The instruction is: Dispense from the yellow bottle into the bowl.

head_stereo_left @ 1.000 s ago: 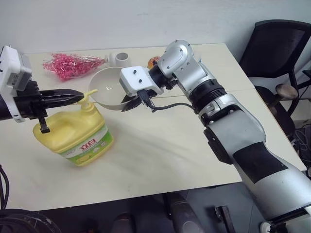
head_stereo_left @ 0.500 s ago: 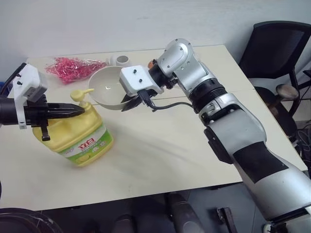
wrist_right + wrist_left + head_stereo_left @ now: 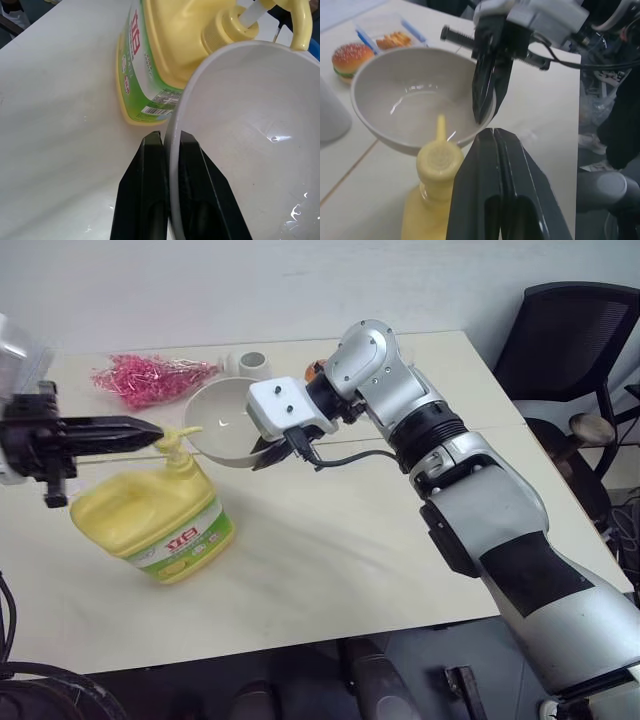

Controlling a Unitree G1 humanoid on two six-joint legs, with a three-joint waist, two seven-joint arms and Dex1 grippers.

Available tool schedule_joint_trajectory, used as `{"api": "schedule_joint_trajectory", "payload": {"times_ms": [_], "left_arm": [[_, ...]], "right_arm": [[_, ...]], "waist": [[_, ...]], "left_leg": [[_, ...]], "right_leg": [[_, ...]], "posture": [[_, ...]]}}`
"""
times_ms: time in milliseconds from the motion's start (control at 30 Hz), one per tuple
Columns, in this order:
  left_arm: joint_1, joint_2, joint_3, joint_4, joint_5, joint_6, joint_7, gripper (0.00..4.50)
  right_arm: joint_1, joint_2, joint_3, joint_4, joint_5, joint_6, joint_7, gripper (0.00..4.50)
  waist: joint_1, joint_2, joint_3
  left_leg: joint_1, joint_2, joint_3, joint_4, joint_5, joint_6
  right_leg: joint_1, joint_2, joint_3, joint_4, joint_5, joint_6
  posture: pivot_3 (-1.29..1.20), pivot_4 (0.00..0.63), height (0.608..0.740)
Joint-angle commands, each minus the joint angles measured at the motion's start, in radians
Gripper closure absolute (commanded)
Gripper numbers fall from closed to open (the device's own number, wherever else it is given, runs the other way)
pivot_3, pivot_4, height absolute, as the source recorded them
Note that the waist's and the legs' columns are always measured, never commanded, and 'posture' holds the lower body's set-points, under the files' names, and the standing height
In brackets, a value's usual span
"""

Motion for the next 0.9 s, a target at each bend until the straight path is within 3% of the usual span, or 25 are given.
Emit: {"api": "schedule_joint_trajectory", "payload": {"times_ms": [33, 433, 900], "left_arm": [[-0.016, 0.032, 0.047, 0.062, 0.043, -0.04, 0.023, 4.47], [-0.122, -0.065, -0.144, 0.144, 0.158, -0.174, 0.048, 4.47], [-0.134, -0.092, -0.217, 0.153, 0.224, -0.227, 0.006, 4.47]], "right_arm": [[-0.035, -0.003, -0.009, -0.001, 0.003, -0.02, 0.044, 4.5], [-0.044, -0.007, -0.014, 0.008, 0.009, -0.019, 0.067, 4.5], [-0.038, -0.01, -0.011, 0.005, 0.002, -0.014, 0.066, 4.5]], "waist": [[0.0, 0.0, 0.0], [0.002, 0.0, 0.0], [0.001, 0.0, 0.0]], "left_leg": [[0.0, 0.0, 0.0, 0.0, 0.0, 0.0], [0.0, 0.0, 0.0, 0.001, 0.0, 0.0], [0.0, 0.0, 0.0, 0.0, 0.0, 0.0]], "right_leg": [[0.0, 0.0, 0.0, 0.0, 0.0, 0.0], [0.0, 0.0, -0.001, 0.0, 0.0, 0.0], [0.0, 0.0, 0.0, 0.0, 0.0, 0.0]], "posture": [[0.0, 0.15, 0.74], [0.0, 0.15, 0.74], [0.0, 0.15, 0.74]]}}
